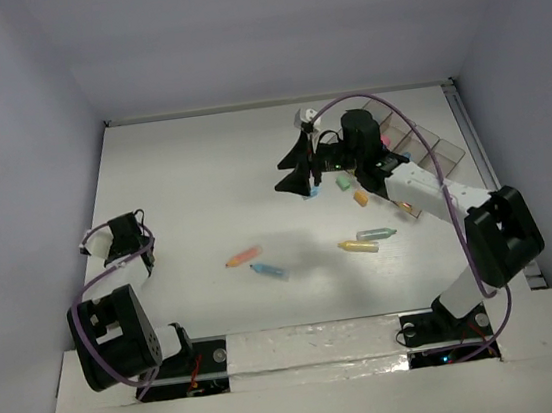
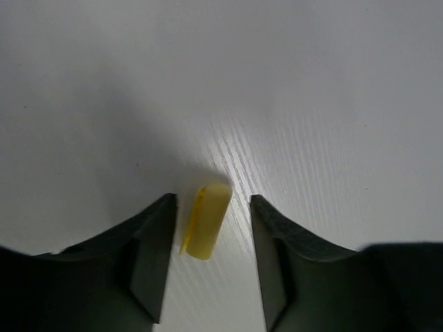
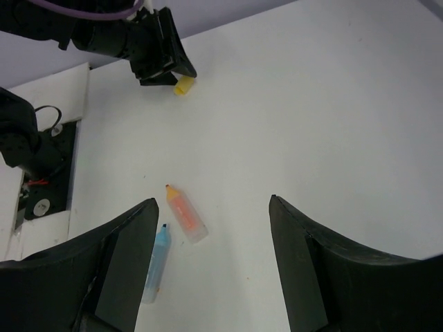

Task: Sort the stationery into containers
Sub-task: Pick up the pen cap from the center of the board, then pick up the pen from the center of the board.

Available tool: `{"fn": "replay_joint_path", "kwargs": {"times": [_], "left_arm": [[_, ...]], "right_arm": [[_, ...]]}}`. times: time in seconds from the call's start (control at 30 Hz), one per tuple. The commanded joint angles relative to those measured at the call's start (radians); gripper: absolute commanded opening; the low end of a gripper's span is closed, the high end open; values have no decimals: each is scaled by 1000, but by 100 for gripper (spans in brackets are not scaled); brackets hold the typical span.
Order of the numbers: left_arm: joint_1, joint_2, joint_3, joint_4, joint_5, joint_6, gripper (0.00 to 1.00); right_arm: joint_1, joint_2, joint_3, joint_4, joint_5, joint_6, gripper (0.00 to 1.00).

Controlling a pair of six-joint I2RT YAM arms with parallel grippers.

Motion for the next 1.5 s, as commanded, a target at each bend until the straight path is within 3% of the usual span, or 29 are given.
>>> {"fn": "replay_joint_path", "kwargs": {"times": [0.0, 0.23, 0.4, 0.53, 0.63, 0.67, 0.77, 0.8, 0.83, 0.9, 0.97, 1.13, 1.17, 1.27, 1.3, 1.4, 1.47], "left_arm": [[6, 37, -11, 77, 6, -12, 38], [15, 36, -20, 112, 23, -12, 0], [15, 5, -10, 129, 81, 46, 0], [-31, -172, 6, 181, 191, 87, 0], [-185, -276, 59, 229, 193, 120, 0], [-289, -288, 75, 261, 188, 130, 0], [-437, -288, 116, 365, 205, 173, 0], [-518, -274, 116, 399, 242, 186, 0], [-554, -263, 112, 437, 269, 198, 0], [-617, -243, 96, 548, 369, 236, 0], [-690, -214, 75, 667, 433, 255, 0], [-744, -171, -17, 984, 717, 221, 0], [-744, -170, -17, 1019, 718, 209, 0], [-744, -191, -49, 1089, 800, 172, 0], [-744, -203, -63, 1091, 813, 170, 0], [-754, -268, -92, 1068, 793, 158, 0], [-754, -312, -106, 1036, 785, 155, 0]], "right_arm": [[-24, -95, -18, 64, -11, -1, 71], [-79, -178, -68, 78, 58, 43, 71], [-122, -216, -105, 141, 116, 108, 71], [-132, -198, -75, 94, 248, 137, 72], [-142, -158, -41, 54, 361, 200, 71], [-152, -152, -41, 52, 386, 244, 69], [-152, -161, -79, 45, 499, 312, 53], [-152, -178, -93, 32, 554, 332, 30], [-152, -186, -124, 20, 574, 347, 22], [-152, -203, -145, -42, 584, 340, 12], [-152, -215, -144, -119, 584, 312, 11], [-152, -290, -228, -343, 543, 326, 17], [-152, -308, -228, -344, 530, 326, 17], [-152, -388, -340, -467, 574, 332, 31], [-152, -400, -372, -550, 596, 333, 43], [-152, -393, -385, -677, 650, 353, 66], [-152, -368, -371, -712, 659, 378, 70]]}}
